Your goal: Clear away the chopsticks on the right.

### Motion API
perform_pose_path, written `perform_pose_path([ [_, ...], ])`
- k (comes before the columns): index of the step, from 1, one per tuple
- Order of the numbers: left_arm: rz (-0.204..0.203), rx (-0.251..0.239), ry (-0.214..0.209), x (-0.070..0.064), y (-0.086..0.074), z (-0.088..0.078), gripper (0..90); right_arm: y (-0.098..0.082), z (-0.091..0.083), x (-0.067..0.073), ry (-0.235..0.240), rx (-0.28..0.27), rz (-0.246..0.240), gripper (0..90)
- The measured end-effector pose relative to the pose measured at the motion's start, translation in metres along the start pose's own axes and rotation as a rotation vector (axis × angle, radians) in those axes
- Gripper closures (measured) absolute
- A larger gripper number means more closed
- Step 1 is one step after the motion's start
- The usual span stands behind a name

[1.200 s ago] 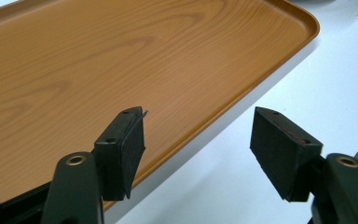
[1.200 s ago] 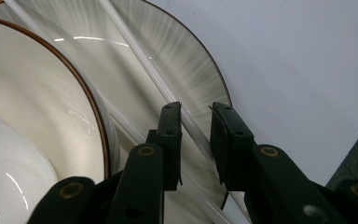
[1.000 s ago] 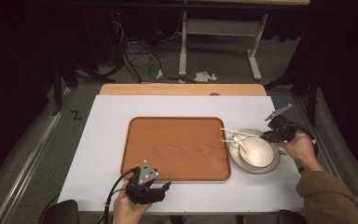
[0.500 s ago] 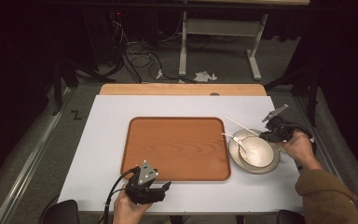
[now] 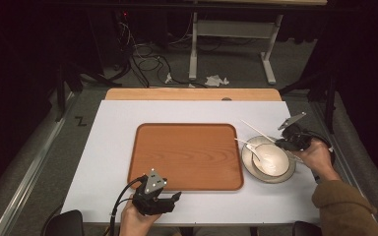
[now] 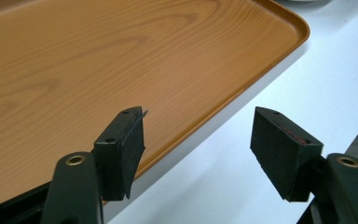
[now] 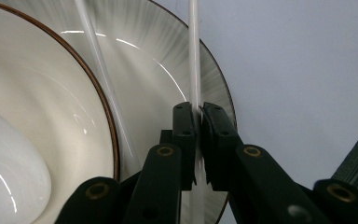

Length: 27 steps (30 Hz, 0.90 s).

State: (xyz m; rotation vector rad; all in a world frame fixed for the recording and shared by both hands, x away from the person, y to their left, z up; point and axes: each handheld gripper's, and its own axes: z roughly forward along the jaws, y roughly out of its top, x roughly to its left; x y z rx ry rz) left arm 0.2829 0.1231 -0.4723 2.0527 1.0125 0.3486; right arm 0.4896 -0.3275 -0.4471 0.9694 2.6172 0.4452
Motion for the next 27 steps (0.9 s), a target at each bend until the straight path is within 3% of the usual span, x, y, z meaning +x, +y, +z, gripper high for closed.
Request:
perform_pose_path([
  [6, -0.014, -0.005, -0.022, 0.002, 0.002, 0.001, 35.0, 0.000, -0.015, 0.002, -0.023, -0.036, 0.014, 85.6],
  [13, 0.008, -0.001, -0.047, 0.002, 0.006, 0.006, 35.0, -0.004, -0.038, 0.009, -0.036, -0.092, 0.038, 85.6],
  [14, 0.012, -0.002, -0.057, 0.002, 0.008, 0.008, 35.0, -0.006, -0.047, 0.013, -0.038, -0.124, 0.056, 85.6],
  [20, 0.016, -0.004, -0.087, 0.006, 0.015, 0.015, 35.1, -0.014, -0.077, 0.033, -0.052, -0.201, 0.096, 85.5],
  [27, 0.039, 0.000, -0.125, 0.006, 0.024, 0.024, 35.2, -0.017, -0.095, 0.071, -0.042, -0.222, 0.097, 85.4],
])
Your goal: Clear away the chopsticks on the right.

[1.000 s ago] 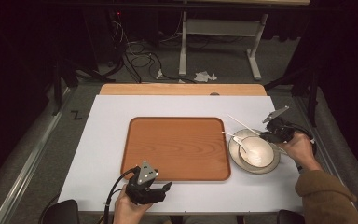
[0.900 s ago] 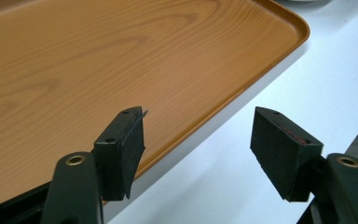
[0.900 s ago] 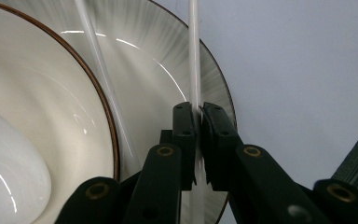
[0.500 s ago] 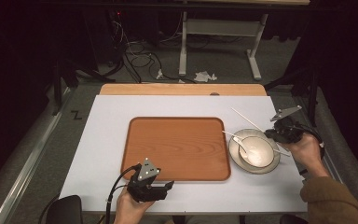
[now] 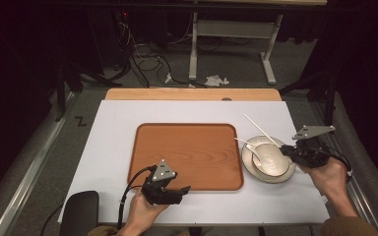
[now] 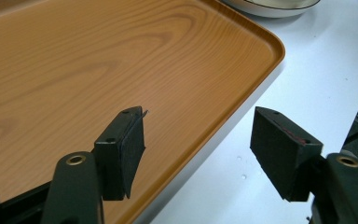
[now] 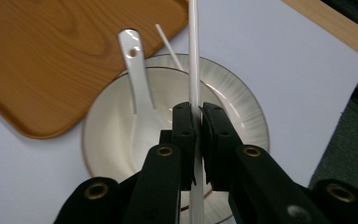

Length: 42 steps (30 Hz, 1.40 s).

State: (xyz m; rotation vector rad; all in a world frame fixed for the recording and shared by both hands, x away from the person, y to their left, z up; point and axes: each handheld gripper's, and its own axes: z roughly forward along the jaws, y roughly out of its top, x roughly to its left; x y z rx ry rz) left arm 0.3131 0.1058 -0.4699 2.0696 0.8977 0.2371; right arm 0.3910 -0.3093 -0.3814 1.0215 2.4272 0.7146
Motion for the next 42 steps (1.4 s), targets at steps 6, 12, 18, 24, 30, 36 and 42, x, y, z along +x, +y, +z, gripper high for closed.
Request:
perform_pose_path([
  [6, 0.026, 0.008, -0.027, -0.002, 0.005, 0.006, 35.2, -0.003, -0.002, 0.027, 0.029, -0.014, 0.027, 85.4],
  [12, 0.032, 0.009, -0.035, -0.002, 0.007, 0.008, 35.3, -0.004, 0.000, 0.053, 0.050, -0.023, 0.046, 85.4],
  [18, 0.032, 0.012, -0.033, -0.002, 0.007, 0.008, 35.4, 0.003, 0.013, 0.075, 0.097, -0.041, 0.043, 85.4],
  [24, 0.033, 0.017, -0.033, -0.002, 0.006, 0.009, 35.4, 0.014, 0.032, 0.093, 0.145, -0.048, 0.035, 85.4],
  [30, 0.029, 0.014, -0.032, -0.002, 0.005, 0.007, 35.5, 0.021, 0.055, 0.103, 0.168, -0.023, 0.050, 85.4],
  [36, 0.021, 0.018, -0.022, -0.002, 0.002, 0.006, 35.4, 0.024, 0.076, 0.110, 0.166, 0.020, 0.032, 85.4],
  [42, -0.003, 0.017, 0.001, -0.001, -0.004, 0.000, 35.5, 0.029, 0.095, 0.114, 0.179, 0.039, 0.022, 85.4],
])
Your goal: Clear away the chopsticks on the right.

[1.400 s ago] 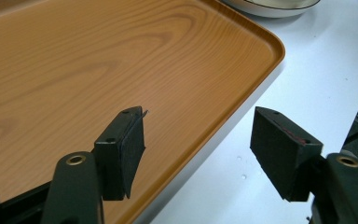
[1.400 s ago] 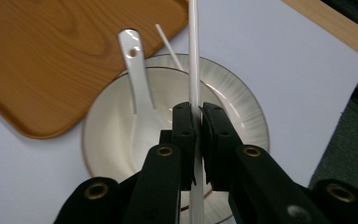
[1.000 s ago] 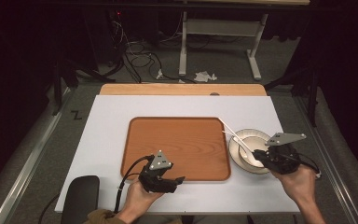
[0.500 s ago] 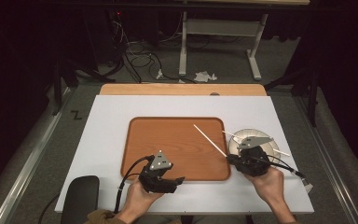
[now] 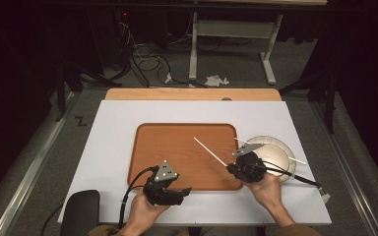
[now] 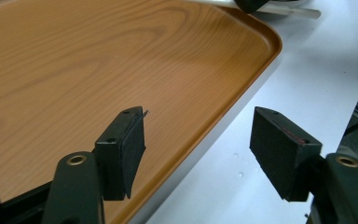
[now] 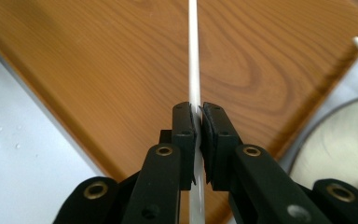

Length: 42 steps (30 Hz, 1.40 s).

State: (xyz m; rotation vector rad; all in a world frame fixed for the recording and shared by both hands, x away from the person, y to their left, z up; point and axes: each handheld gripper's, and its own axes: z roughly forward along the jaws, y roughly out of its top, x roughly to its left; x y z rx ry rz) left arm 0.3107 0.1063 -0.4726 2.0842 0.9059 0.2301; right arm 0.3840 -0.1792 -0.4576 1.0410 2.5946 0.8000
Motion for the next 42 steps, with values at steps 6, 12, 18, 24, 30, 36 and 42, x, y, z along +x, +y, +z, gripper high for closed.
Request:
perform_pose_path([
  [6, -0.028, -0.004, 0.030, 0.000, -0.007, -0.007, 35.5, 0.007, 0.019, -0.002, 0.018, 0.023, -0.010, 85.3],
  [12, -0.066, -0.014, 0.064, 0.001, -0.014, -0.014, 35.5, 0.014, 0.032, -0.007, 0.018, 0.037, -0.010, 85.2],
  [18, -0.089, -0.020, 0.090, 0.001, -0.020, -0.020, 35.5, 0.019, 0.047, -0.009, 0.037, 0.069, -0.013, 84.8],
  [24, -0.093, -0.013, 0.106, 0.001, -0.023, -0.024, 35.5, 0.021, 0.053, -0.009, 0.011, 0.084, -0.008, 83.1],
  [30, -0.094, -0.013, 0.109, 0.000, -0.023, -0.024, 35.5, 0.021, 0.051, -0.012, -0.074, 0.098, 0.016, 83.3],
  [36, -0.089, -0.010, 0.108, 0.000, -0.023, -0.024, 35.5, 0.020, 0.051, -0.015, -0.123, 0.095, 0.026, 83.3],
  [42, -0.090, -0.009, 0.108, 0.000, -0.023, -0.023, 35.5, 0.020, 0.051, -0.015, -0.131, 0.097, 0.014, 81.0],
])
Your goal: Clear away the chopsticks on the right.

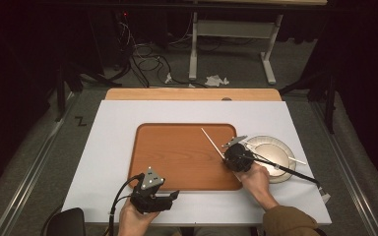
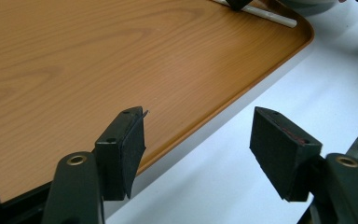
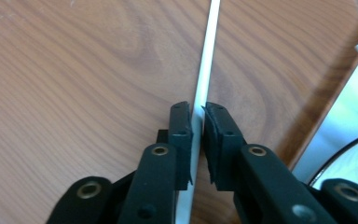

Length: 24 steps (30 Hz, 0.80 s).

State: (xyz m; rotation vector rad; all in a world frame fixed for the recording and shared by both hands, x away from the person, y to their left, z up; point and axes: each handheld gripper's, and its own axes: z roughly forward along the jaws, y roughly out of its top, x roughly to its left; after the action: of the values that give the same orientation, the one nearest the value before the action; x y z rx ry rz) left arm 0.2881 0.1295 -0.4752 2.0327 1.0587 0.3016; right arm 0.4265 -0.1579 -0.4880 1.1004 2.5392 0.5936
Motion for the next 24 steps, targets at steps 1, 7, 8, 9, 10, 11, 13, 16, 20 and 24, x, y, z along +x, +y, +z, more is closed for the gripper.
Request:
perform_pose_path([
  [1, 0.000, 0.001, -0.001, 0.000, 0.000, 0.000, 35.5, 0.000, 0.000, 0.000, -0.004, 0.001, 0.002, 79.6],
  [7, -0.003, 0.001, -0.003, 0.000, 0.000, 0.001, 35.4, -0.001, -0.002, 0.000, -0.013, 0.011, 0.002, 76.5],
  [8, -0.003, 0.002, -0.003, 0.000, 0.000, 0.001, 35.4, -0.001, -0.002, 0.000, -0.014, 0.006, -0.004, 76.3],
  [9, -0.002, 0.002, -0.004, 0.000, 0.000, 0.001, 35.4, -0.001, -0.002, 0.000, -0.011, 0.005, 0.002, 76.0],
  [10, -0.002, 0.002, -0.004, 0.000, 0.000, 0.001, 35.5, -0.001, -0.003, 0.000, -0.009, -0.001, -0.001, 75.8],
  [11, -0.002, 0.003, -0.005, 0.000, 0.000, 0.001, 35.4, -0.001, -0.003, 0.000, -0.008, 0.001, -0.004, 75.6],
  [13, 0.002, 0.008, -0.005, 0.000, 0.000, 0.002, 35.4, -0.001, -0.005, 0.000, -0.006, -0.006, -0.003, 75.0],
  [16, 0.002, 0.011, -0.005, 0.000, 0.001, 0.002, 35.4, -0.002, -0.008, 0.001, 0.003, -0.019, -0.004, 74.0],
  [20, 0.000, 0.008, -0.010, 0.000, 0.001, 0.003, 35.4, -0.002, -0.013, 0.001, 0.027, -0.049, -0.013, 72.3],
  [24, 0.011, 0.016, -0.017, 0.000, 0.003, 0.005, 35.4, -0.004, -0.021, 0.001, 0.058, -0.094, -0.016, 69.1],
])
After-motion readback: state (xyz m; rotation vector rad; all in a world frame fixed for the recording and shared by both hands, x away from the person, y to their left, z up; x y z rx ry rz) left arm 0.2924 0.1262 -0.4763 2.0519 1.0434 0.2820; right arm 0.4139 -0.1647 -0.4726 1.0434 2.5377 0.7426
